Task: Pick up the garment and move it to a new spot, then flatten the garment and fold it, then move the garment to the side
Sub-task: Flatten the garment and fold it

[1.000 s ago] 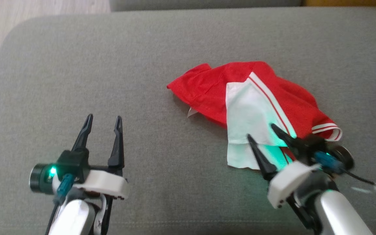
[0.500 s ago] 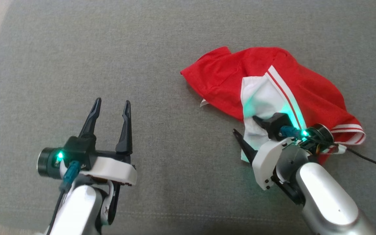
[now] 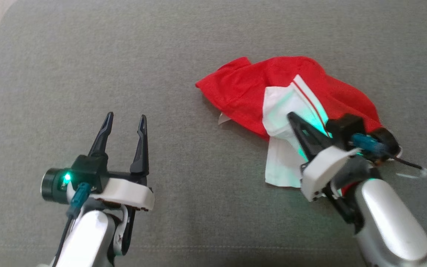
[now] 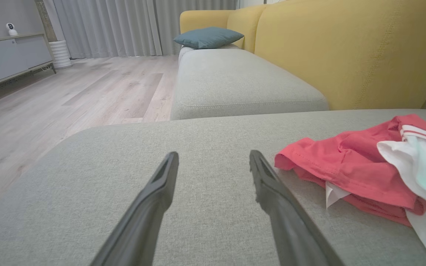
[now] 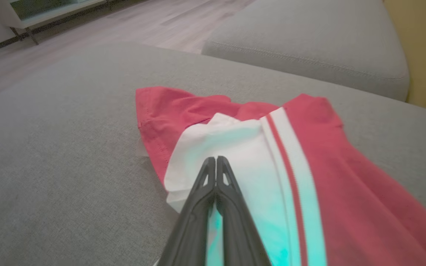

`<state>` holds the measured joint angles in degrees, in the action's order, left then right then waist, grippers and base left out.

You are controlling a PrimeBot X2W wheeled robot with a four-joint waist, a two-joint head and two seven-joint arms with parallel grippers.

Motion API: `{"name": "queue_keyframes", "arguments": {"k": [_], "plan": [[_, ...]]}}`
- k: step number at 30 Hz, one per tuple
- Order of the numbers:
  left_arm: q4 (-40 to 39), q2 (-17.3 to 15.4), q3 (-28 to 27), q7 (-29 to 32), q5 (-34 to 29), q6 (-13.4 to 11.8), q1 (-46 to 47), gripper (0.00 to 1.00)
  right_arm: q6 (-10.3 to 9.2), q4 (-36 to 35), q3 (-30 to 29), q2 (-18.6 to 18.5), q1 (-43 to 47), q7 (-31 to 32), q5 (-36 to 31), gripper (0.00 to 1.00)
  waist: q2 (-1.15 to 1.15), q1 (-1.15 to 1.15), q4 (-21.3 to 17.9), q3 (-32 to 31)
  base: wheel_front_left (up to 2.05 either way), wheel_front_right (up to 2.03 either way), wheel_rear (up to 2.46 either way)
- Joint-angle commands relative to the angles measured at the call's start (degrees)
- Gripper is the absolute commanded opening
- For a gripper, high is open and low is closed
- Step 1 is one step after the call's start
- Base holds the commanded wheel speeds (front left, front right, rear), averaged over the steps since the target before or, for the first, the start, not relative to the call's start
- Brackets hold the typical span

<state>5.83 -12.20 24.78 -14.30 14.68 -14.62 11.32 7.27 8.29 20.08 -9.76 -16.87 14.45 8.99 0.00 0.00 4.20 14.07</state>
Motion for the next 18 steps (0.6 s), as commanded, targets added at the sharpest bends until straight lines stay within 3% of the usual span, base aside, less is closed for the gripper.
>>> {"name": "queue_keyframes", "arguments": {"k": [1,10,14,18], "plan": [[-1.5,-0.7,-2.6,-0.7,-0.4,0.1,1.8,1.0,0.22,-2.8,0.1,0.0,0.4,-0.5,0.1,0.0,0.0,0.0,-0.5,-0.4,0.0,0.0,0.0],[-1.9,-1.0,-2.9,-0.7,-0.8,0.2,1.2,1.0,0.22,-10.6,-13.7,1.2,3.2,-4.5,1.1,0.0,0.0,0.0,-2.3,-1.7,0.0,0.0,0.0],[-2.1,-1.2,-2.8,-0.7,-0.9,0.3,1.5,1.0,0.22,-7.1,-20.8,0.3,1.0,-6.4,1.2,0.0,0.0,0.0,-2.7,-1.2,0.0,0.0,0.0],[-2.3,-1.2,-2.5,-0.7,-1.1,0.6,2.4,1.0,0.22,0.9,-26.5,-1.8,-2.9,-9.1,1.8,0.0,0.0,0.0,-2.4,0.1,0.0,0.0,0.0]]}}
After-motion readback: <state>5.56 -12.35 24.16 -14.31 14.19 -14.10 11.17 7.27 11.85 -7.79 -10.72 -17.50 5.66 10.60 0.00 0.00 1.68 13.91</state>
